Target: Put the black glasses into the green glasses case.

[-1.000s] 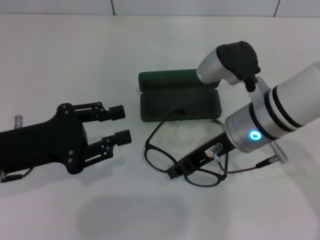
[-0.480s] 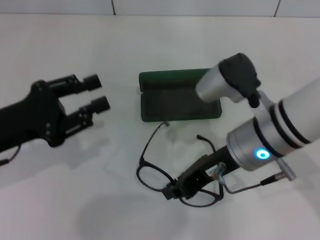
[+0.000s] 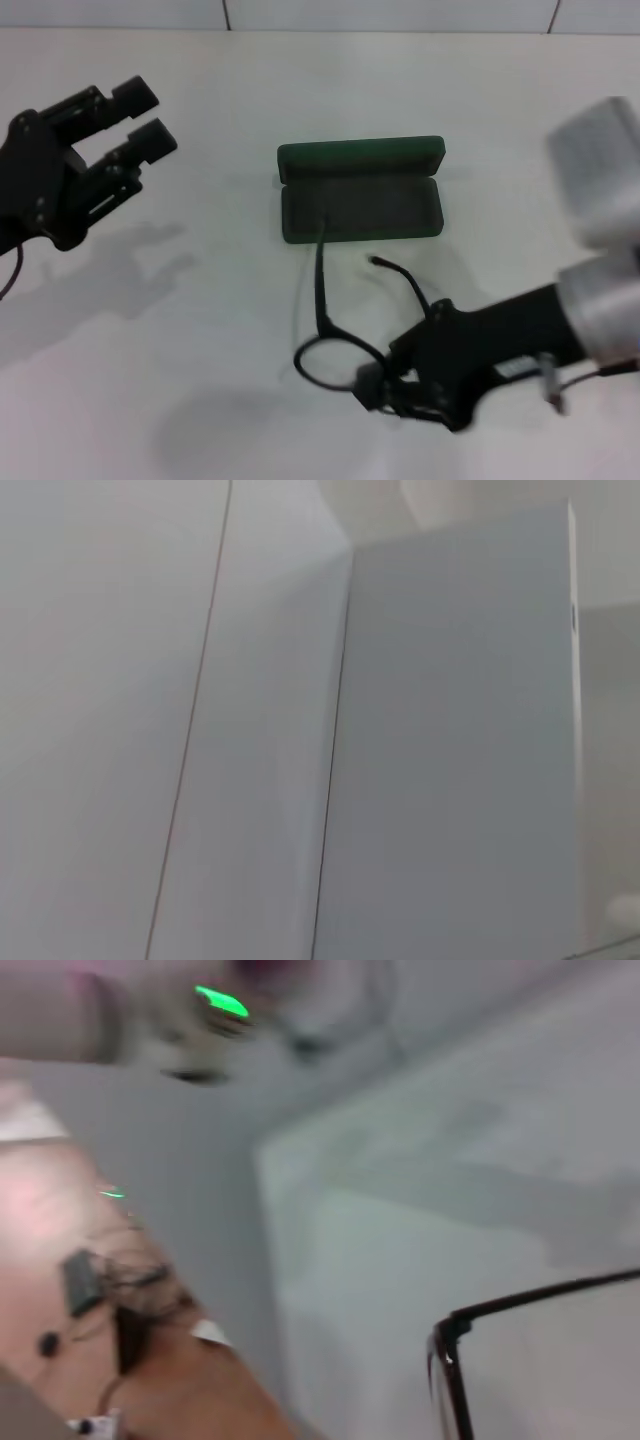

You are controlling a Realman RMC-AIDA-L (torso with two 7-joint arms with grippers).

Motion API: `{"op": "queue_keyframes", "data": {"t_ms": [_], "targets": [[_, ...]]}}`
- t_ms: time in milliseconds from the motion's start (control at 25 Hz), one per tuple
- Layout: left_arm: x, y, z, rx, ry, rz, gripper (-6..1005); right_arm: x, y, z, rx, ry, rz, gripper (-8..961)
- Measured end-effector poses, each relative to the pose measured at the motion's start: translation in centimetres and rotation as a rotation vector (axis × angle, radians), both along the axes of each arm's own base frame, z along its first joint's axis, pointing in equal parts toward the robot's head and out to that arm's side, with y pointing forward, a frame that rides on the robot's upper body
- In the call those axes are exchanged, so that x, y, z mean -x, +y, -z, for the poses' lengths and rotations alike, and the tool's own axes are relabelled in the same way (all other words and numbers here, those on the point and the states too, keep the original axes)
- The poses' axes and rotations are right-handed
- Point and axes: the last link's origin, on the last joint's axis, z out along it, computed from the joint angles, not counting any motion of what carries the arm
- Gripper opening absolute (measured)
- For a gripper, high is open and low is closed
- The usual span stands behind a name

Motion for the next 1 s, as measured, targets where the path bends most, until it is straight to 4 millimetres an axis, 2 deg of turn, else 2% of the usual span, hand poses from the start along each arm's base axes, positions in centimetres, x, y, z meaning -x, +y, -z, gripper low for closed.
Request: {"op": "queue_keyframes", "data": {"t_ms": [160,360,480,640,680,720,880,1000], "targets": [[-1.0,0.1,0.0,0.043,-0.055,0.036,416,-1.2,-1.4,-3.0,-0.016,0.233,-0.172,111],[-3.4,0.9,1.5,0.162,-0.087,0.137,376,-3.5,-1.2,-6.2,-0.071,0.422,-0.184,111],[-5.0,1.2,3.0,0.217,-0.101,0.195,314,-4.1,-0.5,-6.4,-0.073,0.471,-0.174,112],[-7.0,1.6,4.7,0.269,-0.137,0.277,204,-4.1,-0.2,-5.6,-0.052,0.510,-0.185,112],[-7.0,1.6,4.7,0.269,-0.137,0.277,175,-4.0,-0.1,-5.5,-0.047,0.518,-0.188,112],[-7.9,1.9,5.3,0.279,-0.147,0.315,147,-3.9,-0.1,-5.5,-0.042,0.525,-0.193,111],[-8.6,2.3,5.9,0.292,-0.148,0.336,34,-3.5,0.1,-5.2,-0.021,0.537,-0.217,112],[-8.9,2.7,6.6,0.302,-0.152,0.329,32,-3.1,0.0,-5.1,0.000,0.554,-0.237,112]]}}
